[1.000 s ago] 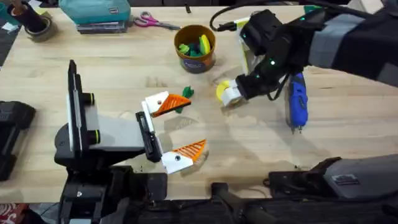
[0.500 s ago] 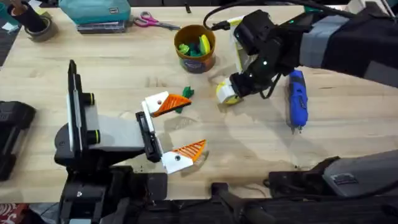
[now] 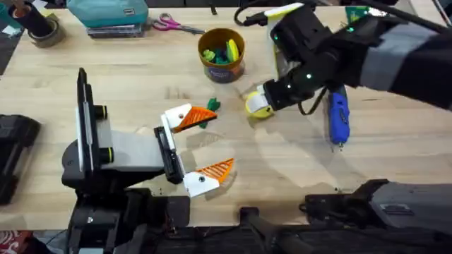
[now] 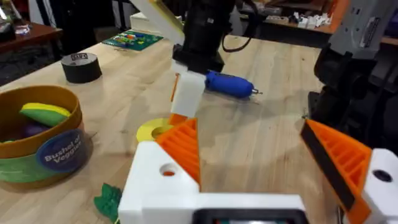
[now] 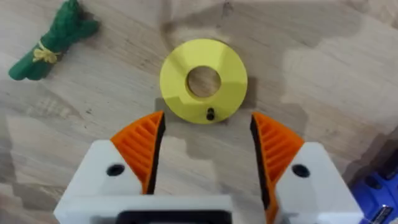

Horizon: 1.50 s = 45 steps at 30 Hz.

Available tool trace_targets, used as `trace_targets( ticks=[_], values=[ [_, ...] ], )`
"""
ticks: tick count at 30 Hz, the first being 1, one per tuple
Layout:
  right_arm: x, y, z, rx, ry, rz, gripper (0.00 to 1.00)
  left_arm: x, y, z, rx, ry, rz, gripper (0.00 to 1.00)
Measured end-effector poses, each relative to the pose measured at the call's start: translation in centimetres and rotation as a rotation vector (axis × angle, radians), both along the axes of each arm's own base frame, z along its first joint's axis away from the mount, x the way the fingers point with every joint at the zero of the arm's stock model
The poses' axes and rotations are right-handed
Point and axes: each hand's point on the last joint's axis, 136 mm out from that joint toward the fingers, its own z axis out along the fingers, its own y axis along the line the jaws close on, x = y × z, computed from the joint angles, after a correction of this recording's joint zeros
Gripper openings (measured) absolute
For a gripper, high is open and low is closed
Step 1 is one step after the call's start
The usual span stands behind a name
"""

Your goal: Pick up the gripper from the table and insert it into the empty holder that is missing its gripper. Then pick up a screw, insert it into the mounting hole, and use the screwdriver to tighten it. Finally, clean up the table by picking up the vegetable and placing it into the bucket.

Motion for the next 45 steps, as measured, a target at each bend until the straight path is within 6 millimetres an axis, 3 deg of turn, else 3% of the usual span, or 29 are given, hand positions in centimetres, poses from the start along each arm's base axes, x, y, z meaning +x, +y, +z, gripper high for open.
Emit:
trace_targets(
  ticks=[8,19,45],
  values=[
    [-0.7,-0.3,-1.1,0.002,0.000,-0.010,0.792,0.0,0.0,0.0,0.000,0.000,0.000,0.985],
    [-0.8,0.1,-1.8,0.005,-0.015,-0.011,0.596,0.0,0.0,0.0,0.000,0.001,0.000,0.985],
    [-0.5,0.1,-3.5,-0.020,0.016,-0.020,0.438,0.0,0.0,0.0,0.000,0.000,0.000,0.985]
  ],
)
